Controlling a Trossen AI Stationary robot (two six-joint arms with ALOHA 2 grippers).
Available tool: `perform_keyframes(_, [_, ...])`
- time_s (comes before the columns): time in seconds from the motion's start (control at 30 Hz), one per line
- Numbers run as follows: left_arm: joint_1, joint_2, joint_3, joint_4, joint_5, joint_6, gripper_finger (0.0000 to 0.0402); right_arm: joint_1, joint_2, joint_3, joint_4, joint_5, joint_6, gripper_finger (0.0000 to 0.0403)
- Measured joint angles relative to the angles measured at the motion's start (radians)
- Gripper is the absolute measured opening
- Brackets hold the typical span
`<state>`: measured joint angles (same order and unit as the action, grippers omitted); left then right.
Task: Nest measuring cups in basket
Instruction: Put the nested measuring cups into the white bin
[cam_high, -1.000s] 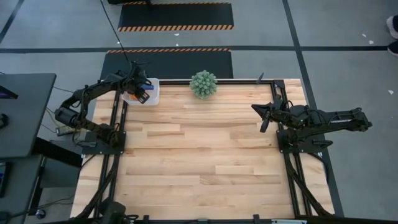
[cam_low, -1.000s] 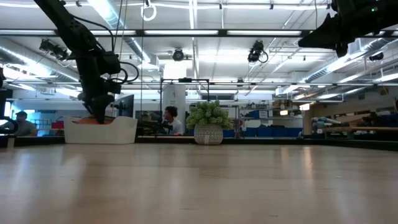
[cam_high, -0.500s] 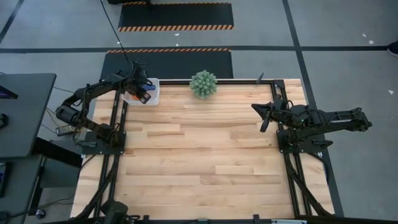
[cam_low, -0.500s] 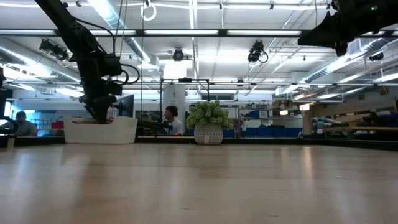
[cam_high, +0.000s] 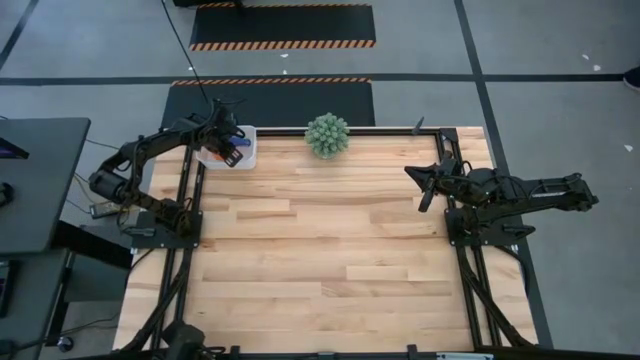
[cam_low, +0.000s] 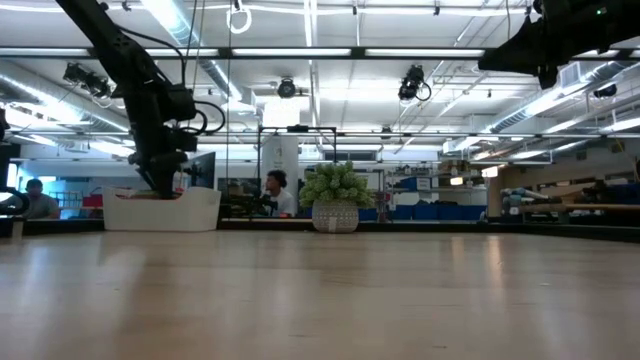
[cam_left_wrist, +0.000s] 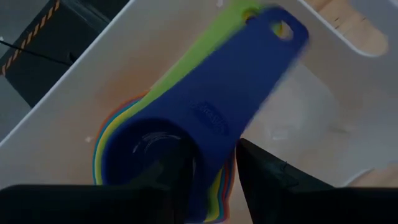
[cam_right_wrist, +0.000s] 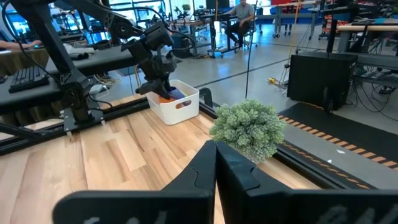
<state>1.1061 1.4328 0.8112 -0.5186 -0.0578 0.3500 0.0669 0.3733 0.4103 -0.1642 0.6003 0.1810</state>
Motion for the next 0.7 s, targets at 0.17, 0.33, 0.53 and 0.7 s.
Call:
perform_keyframes(0.17, [0.0, -0.009, 0.0, 0.0, 0.002, -0.015, 0.0128, 0.0, 0.0, 0.0, 0.009, 0.0, 0.0, 0.0014])
perform_keyframes(0.33, [-0.001, -0.009, 0.0, -0.003, 0.001, -0.003, 0.0128, 0.0, 0.0, 0.0, 0.011, 0.0, 0.0, 0.0014])
perform_keyframes(0.53, [-0.001, -0.009, 0.0, -0.003, -0.001, -0.001, 0.0128, 0.0, 0.0, 0.0, 0.011, 0.0, 0.0, 0.0014])
perform_keyframes(0.7, [-0.001, -0.009, 0.0, -0.008, -0.008, -0.001, 0.0126, 0.0, 0.0, 0.0, 0.011, 0.0, 0.0, 0.0014])
